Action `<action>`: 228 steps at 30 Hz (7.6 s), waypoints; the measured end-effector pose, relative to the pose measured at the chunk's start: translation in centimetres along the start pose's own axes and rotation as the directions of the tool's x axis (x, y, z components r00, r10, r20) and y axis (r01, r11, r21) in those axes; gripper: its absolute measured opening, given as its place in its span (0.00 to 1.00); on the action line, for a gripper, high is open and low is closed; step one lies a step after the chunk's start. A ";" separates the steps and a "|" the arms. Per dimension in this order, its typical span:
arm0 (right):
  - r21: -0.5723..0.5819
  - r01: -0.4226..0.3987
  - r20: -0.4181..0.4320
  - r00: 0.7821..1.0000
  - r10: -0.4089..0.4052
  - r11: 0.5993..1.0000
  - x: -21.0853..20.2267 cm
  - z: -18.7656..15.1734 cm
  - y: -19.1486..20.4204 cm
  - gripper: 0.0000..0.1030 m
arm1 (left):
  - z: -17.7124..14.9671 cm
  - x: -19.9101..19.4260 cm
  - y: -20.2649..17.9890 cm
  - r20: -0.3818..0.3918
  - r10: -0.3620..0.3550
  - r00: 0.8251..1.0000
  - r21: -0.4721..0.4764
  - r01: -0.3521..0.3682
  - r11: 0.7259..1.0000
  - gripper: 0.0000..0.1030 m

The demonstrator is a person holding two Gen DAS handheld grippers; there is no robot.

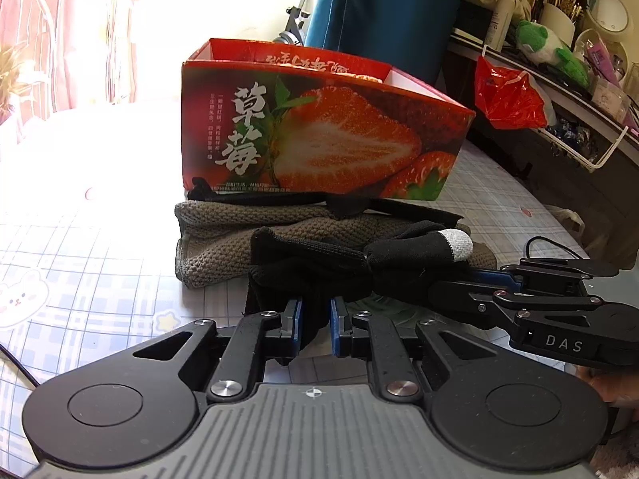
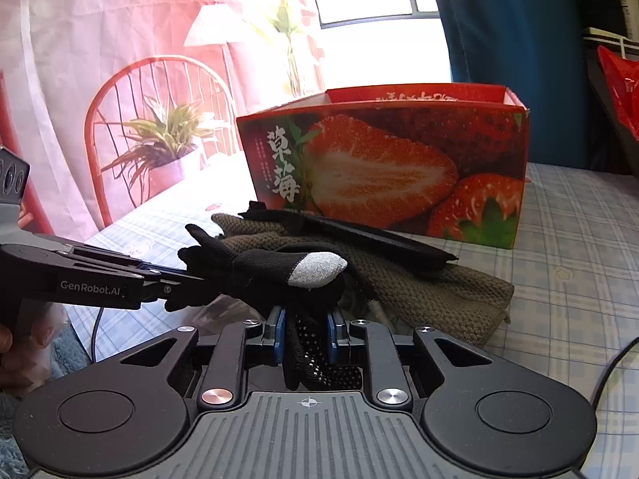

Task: Organize soft objects
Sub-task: 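Lift the black glove up and carry it over the red box, then lower the glove into the box and open both grippers, then move both grippers back down to the grey mesh cloth beside the box, then close the left gripper on the black eye mask while the right gripper grasps it too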

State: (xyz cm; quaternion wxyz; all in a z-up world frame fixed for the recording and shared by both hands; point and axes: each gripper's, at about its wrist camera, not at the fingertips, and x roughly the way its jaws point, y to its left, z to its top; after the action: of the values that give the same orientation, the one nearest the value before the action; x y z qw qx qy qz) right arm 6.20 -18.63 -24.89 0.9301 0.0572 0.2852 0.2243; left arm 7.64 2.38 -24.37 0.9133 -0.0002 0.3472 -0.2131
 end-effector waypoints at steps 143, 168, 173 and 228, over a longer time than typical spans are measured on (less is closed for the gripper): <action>0.023 0.233 0.030 0.972 -0.233 0.972 3.3 16.9 -4.6 0.99 | 17.2 0.8 -0.8 0.140 0.167 0.976 0.105 -0.182 0.978 1.00; 0.122 0.237 -0.079 0.970 -0.229 0.964 4.9 6.7 -4.8 0.92 | 9.7 3.6 3.4 0.005 0.174 0.985 -0.046 -0.173 0.984 0.99; 0.151 0.243 -0.116 0.967 -0.227 0.958 6.2 5.2 -5.1 0.81 | 9.6 4.0 5.3 -0.018 0.163 0.987 -0.104 -0.164 0.981 0.83; 0.182 0.180 -0.031 0.984 -0.177 0.967 2.9 1.6 -4.8 0.63 | 4.1 1.3 5.5 0.047 0.122 0.991 -0.214 -0.109 0.971 0.05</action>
State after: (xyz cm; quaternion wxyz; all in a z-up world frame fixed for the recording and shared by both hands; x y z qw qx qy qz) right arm 11.10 -21.54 -26.11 0.9351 0.1155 0.3154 0.1126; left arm 13.18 6.28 -22.90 0.9289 -0.0831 0.3397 -0.1216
